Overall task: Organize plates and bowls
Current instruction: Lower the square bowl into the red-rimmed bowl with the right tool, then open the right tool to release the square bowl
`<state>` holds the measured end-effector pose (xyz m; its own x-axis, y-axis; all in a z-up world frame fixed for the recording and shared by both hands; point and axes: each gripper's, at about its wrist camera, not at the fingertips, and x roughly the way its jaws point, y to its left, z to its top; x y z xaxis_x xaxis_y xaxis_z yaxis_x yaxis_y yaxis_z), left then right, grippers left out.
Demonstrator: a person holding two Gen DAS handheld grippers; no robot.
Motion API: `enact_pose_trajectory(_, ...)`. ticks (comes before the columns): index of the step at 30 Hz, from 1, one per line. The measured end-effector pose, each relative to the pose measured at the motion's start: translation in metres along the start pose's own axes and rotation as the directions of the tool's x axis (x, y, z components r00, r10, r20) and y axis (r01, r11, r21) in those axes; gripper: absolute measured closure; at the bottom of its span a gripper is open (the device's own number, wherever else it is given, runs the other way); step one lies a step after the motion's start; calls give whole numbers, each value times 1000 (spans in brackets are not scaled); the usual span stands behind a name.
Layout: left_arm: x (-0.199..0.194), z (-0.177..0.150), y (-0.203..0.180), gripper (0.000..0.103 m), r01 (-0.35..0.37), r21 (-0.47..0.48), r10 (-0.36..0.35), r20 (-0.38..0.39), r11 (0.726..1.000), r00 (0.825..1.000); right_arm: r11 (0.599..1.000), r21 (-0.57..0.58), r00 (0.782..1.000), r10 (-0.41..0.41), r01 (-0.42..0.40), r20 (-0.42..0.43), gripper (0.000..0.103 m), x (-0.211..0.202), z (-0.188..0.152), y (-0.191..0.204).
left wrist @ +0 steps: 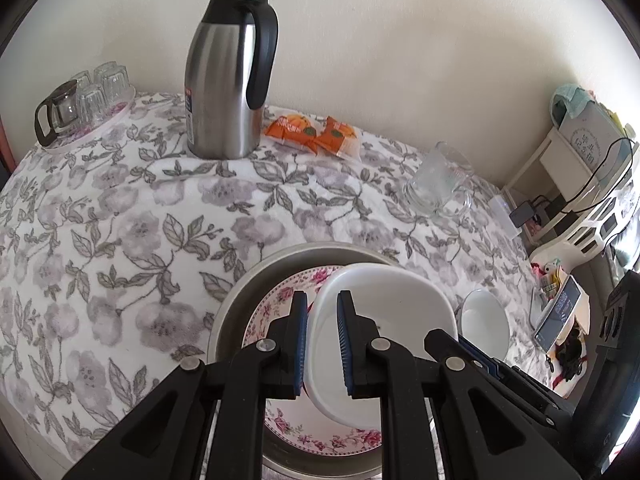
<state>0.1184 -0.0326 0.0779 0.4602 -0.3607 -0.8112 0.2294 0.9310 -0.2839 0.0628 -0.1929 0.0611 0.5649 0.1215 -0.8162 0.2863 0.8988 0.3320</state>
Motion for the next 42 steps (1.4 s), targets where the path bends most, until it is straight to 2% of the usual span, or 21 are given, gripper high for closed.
enact_pose_trajectory(4,-8,2,1,87,-4,-3,4,19,1000,1000,1000,-1,1000,3,-3,15,85,-7,2,0)
enact_pose_trajectory(6,-11,4,4,79,-12,-11,12,23,1000,1000,1000,-2,1000,2,-2,19,82,-9,2,1)
enact_pose_trajectory(8,-12,4,6,53,-24,-24,25,25,999,999,1000,-3,1000,-2,2,21,77,-10,3,0)
enact_pose_trajectory(9,-11,4,7,49,-34,-32,35,23,999,999,1000,-4,1000,-6,6,21,73,-10,3,0)
enact_pose_trajectory(11,-10,4,10,46,-50,-41,51,17,998,999,1000,-5,1000,-14,14,20,65,-10,3,0)
enact_pose_trajectory(13,-8,4,12,43,-73,-48,73,4,996,997,1000,-2,999,-25,25,20,48,-10,3,-1)
enact_pose_trajectory(18,-4,4,14,39,-125,-44,125,-6,991,992,998,-3,998,-57,58,23,38,-9,4,-4)
enact_pose_trajectory(20,-2,3,16,26,-135,-42,134,-13,990,991,998,-6,997,-70,70,22,36,-8,4,-4)
enact_pose_trajectory(21,-1,3,17,23,-141,-39,141,-15,989,990,997,-6,997,-72,72,20,36,-7,4,-4)
enact_pose_trajectory(31,4,2,30,16,-235,-57,235,-1,970,972,995,-14,995,-96,97,11,13,-2,5,-7)
enact_pose_trajectory(34,5,2,31,9,-260,-56,261,9,964,965,995,-20,995,-101,101,15,4,-1,5,-8)
enact_pose_trajectory(42,11,2,37,7,-294,-58,294,-2,954,956,994,-30,994,-108,108,14,1,3,6,-9)
